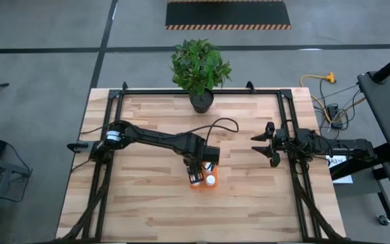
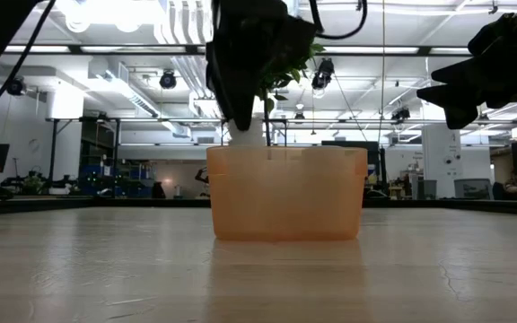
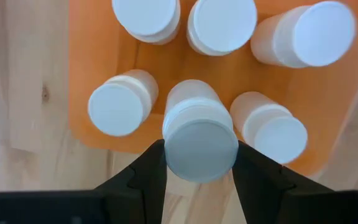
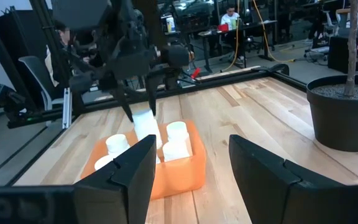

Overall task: Pick and place pill bottles into a basket
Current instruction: Put the white pill bottle into the orange bin

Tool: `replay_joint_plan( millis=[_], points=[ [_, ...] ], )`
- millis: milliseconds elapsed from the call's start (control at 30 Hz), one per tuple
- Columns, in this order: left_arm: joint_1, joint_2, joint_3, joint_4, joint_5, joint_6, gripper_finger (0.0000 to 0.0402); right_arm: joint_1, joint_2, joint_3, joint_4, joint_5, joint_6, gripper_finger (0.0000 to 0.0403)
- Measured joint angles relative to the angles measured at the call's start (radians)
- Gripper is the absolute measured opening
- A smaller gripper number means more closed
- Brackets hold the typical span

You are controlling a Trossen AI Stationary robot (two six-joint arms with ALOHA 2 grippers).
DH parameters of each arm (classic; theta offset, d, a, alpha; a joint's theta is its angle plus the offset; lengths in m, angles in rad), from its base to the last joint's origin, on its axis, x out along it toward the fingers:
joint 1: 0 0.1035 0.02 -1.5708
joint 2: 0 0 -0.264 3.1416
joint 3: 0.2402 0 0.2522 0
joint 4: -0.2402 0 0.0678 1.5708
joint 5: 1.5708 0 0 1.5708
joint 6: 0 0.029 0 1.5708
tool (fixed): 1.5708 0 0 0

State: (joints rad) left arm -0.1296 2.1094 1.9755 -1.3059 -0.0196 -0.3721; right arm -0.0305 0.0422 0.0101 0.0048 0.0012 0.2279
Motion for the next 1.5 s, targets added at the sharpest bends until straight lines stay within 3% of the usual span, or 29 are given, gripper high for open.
replay_joint_plan(
  millis=[1300,1500],
  points=[
    [0.002,0.065,-0.005,0.032,-0.012,0.014,0.0146,0.0,0.0,0.0,0.0,0.0,0.0,0.0192],
    [0.002,0.065,-0.005,0.032,-0.011,0.017,0.0174,0.0,0.0,0.0,0.0,0.0,0.0,0.0192]
  ],
)
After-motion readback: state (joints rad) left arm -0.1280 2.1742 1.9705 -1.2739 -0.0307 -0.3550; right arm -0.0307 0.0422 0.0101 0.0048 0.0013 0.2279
